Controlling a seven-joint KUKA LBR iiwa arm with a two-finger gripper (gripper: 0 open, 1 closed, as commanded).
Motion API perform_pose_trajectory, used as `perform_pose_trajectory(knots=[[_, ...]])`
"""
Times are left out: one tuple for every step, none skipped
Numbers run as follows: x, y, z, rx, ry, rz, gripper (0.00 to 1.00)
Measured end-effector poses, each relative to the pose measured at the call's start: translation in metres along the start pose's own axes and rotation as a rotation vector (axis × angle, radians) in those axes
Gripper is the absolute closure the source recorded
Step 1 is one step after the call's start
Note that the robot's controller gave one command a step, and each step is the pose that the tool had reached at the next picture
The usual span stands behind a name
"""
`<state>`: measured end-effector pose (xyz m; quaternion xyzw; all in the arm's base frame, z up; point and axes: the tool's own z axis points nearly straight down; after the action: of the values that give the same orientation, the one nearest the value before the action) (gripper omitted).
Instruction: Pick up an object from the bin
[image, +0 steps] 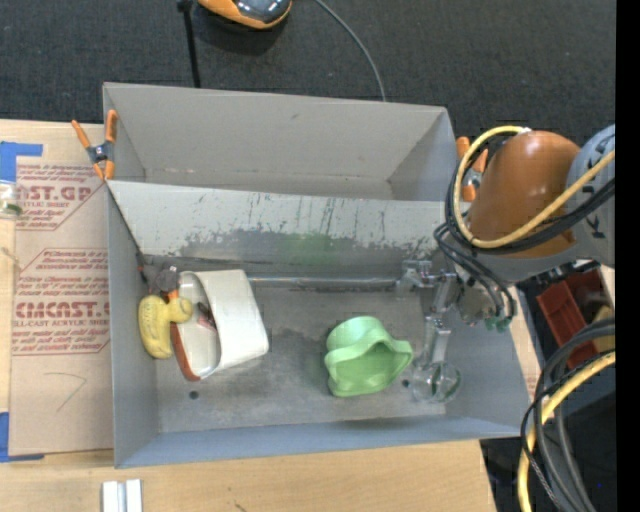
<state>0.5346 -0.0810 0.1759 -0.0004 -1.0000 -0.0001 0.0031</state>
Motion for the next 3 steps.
perform_pose_trajectory(knots=[[-0.002,0.0,-0.004,0.001,-0.008,-0.001,0.0],[0.015,0.025,0.033,0.0,-0.01,0.058,0.0],[0.022,0.052,0.054,0.0,-0.001,0.009,0.0]])
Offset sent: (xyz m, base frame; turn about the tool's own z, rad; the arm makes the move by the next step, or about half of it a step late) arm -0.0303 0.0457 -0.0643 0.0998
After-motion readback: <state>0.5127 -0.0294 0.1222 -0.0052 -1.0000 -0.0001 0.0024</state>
